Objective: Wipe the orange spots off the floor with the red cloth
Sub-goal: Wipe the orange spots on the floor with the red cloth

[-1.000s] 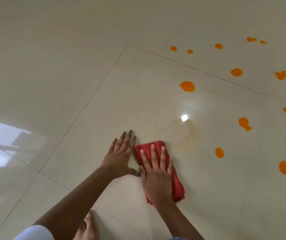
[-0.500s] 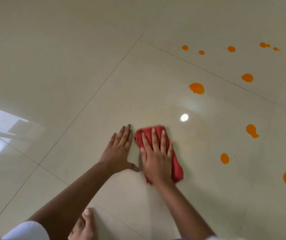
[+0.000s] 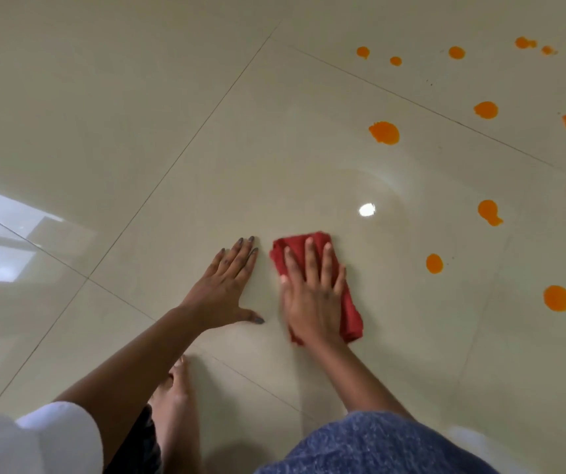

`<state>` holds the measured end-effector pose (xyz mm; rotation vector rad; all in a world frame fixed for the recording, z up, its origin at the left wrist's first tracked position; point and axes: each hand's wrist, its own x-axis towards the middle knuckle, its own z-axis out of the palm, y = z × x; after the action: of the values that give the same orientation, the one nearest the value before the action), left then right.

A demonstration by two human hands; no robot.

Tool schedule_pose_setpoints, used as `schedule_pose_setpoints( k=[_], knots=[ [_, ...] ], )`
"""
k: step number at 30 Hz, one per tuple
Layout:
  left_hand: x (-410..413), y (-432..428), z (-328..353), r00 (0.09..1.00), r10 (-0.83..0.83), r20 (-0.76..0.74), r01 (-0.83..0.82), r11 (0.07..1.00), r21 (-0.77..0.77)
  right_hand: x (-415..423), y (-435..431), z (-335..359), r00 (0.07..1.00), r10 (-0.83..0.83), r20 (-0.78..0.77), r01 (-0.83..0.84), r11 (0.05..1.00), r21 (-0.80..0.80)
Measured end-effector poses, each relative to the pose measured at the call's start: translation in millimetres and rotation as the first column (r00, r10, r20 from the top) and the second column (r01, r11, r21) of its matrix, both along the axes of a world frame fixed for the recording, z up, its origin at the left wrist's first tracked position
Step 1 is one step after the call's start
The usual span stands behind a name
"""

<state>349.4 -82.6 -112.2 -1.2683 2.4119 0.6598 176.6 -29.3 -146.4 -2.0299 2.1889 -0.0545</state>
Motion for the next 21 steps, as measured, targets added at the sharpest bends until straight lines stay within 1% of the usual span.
schedule_pose_setpoints(
  k=[1, 2, 4, 5, 7, 8, 9, 10, 11, 12, 13, 14, 15, 16, 17, 18, 20, 21],
  knots=[
    [-1.8, 1.5, 0.6, 1.0, -0.017, 0.01, 0.017, 1.0, -0.008, -18.9, -4.2, -3.0, 0.997, -0.072, -0.017, 0.071, 0.997, -0.018],
    [-5.6, 2.5, 1.8, 0.999, -0.041, 0.018, 0.041, 0.999, -0.009, -37.5, 2.4, -4.5, 0.983, -0.181, -0.017, 0.18, 0.983, -0.042],
    [-16.6, 2.9, 2.0, 0.998, -0.068, 0.016, 0.069, 0.998, -0.017, -54.8, 37.4, -1.0, 0.929, -0.369, 0.012, 0.369, 0.927, -0.066],
    [-23.9, 1.6, 0.7, 0.997, -0.074, 0.007, 0.074, 0.997, -0.018, -51.6, 58.3, 2.3, 0.923, -0.384, 0.009, 0.384, 0.922, -0.049],
    [-40.2, -0.6, -1.0, 0.994, -0.11, 0.002, 0.11, 0.994, -0.006, -34.3, 82.9, 4.4, 0.972, -0.237, -0.001, 0.237, 0.972, 0.006],
    [-49.1, -1.8, -2.6, 0.991, -0.134, 0.004, 0.134, 0.991, -0.018, -30.9, 78.5, 3.8, 0.992, -0.129, 0.01, 0.129, 0.992, 0.013],
    [-59.7, -3.9, -2.7, 0.988, -0.157, 0.006, 0.157, 0.987, -0.025, -34.9, 62.8, 1.8, 0.999, -0.035, 0.022, 0.036, 0.999, -0.012],
    [-66.0, -6.6, -1.7, 0.985, -0.172, 0.013, 0.172, 0.985, -0.025, -42.0, 41.4, 1.1, 1.0, 0.009, 0.02, -0.008, 0.999, -0.033],
    [-75.7, -8.6, -0.2, 0.983, -0.181, 0.016, 0.182, 0.983, -0.041, -56.8, 23.7, 0.2, 1.0, 0.0, 0.004, 0.0, 1.0, -0.029],
    [-81.6, -10.6, 0.2, 0.982, -0.189, 0.02, 0.189, 0.98, -0.057, -74.2, 11.7, -1.4, 0.997, -0.08, -0.015, 0.08, 0.996, -0.026],
    [-85.4, -12.8, 1.5, 0.982, -0.188, 0.027, 0.19, 0.98, -0.061, -93.3, 7.9, -4.1, 0.975, -0.221, -0.024, 0.22, 0.975, -0.037],
    [-91.4, -13.4, 2.2, 0.98, -0.193, 0.041, 0.195, 0.979, -0.057, -110.4, 17.5, -6.2, 0.927, -0.375, -0.024, 0.373, 0.926, -0.067],
    [-101.8, -13.7, 3.9, 0.978, -0.203, 0.051, 0.206, 0.977, -0.059, -123.2, 36.2, -5.5, 0.862, -0.507, 0.005, 0.504, 0.856, -0.111],
    [-106.3, -13.2, 4.9, 0.979, -0.195, 0.058, 0.198, 0.979, -0.056, -121.3, 54.9, -2.7, 0.822, -0.569, 0.02, 0.567, 0.815, -0.12],
    [-107.6, -12.1, 6.4, 0.981, -0.183, 0.064, 0.186, 0.982, -0.042, -107.5, 73.2, -1.2, 0.821, -0.571, 0.021, 0.57, 0.816, -0.093],
    [-112.5, -10.0, 7.0, 0.981, -0.18, 0.066, 0.182, 0.983, -0.025, -92.5, 89.6, 1.3, 0.852, -0.523, 0.026, 0.523, 0.85, -0.054],
    [-129.7, -7.0, 4.6, 0.981, -0.188, 0.042, 0.189, 0.982, -0.016, -80.9, 93.8, 0.8, 0.936, -0.351, 0.038, 0.352, 0.936, -0.006],
    [-137.5, -7.8, 4.5, 0.981, -0.193, 0.027, 0.193, 0.981, -0.015, -87.2, 75.6, 0.6, 0.969, -0.244, 0.049, 0.245, 0.969, -0.024]
  ],
)
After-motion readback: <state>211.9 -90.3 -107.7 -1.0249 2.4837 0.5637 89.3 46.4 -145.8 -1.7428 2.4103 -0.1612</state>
